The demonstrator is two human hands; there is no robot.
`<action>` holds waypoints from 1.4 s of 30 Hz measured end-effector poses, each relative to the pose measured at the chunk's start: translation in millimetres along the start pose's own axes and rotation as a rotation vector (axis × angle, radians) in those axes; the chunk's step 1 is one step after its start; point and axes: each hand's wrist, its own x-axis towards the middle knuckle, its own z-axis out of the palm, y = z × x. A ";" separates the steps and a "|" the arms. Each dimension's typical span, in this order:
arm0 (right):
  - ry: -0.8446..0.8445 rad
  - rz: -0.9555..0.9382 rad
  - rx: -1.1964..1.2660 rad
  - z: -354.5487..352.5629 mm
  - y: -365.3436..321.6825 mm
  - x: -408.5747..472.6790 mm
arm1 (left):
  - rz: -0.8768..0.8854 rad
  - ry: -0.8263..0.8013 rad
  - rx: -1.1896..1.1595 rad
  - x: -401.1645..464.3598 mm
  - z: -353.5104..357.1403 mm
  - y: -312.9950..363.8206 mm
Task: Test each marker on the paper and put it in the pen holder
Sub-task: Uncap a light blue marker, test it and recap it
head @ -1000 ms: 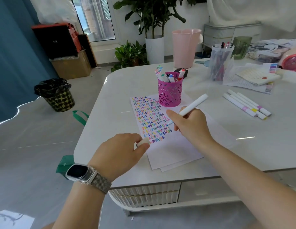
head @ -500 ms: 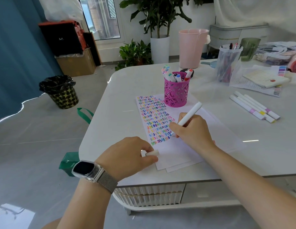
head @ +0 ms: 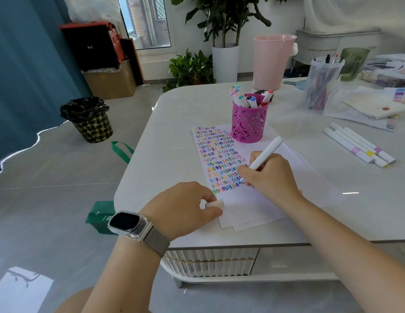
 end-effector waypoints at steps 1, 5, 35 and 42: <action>0.003 0.005 0.005 -0.4 0.3 0.3 | 0.002 0.000 0.006 0.2 0.0 0.2; -0.008 0.012 0.007 -0.8 0.7 0.0 | 0.003 0.000 0.011 1.0 0.1 0.4; -0.136 0.253 0.725 -57.5 -59.3 -29.3 | 0.116 0.400 -0.054 1.2 -2.7 17.1; -0.178 0.205 0.731 -52.1 -61.8 -29.3 | 0.135 0.481 -0.059 1.6 -3.2 22.4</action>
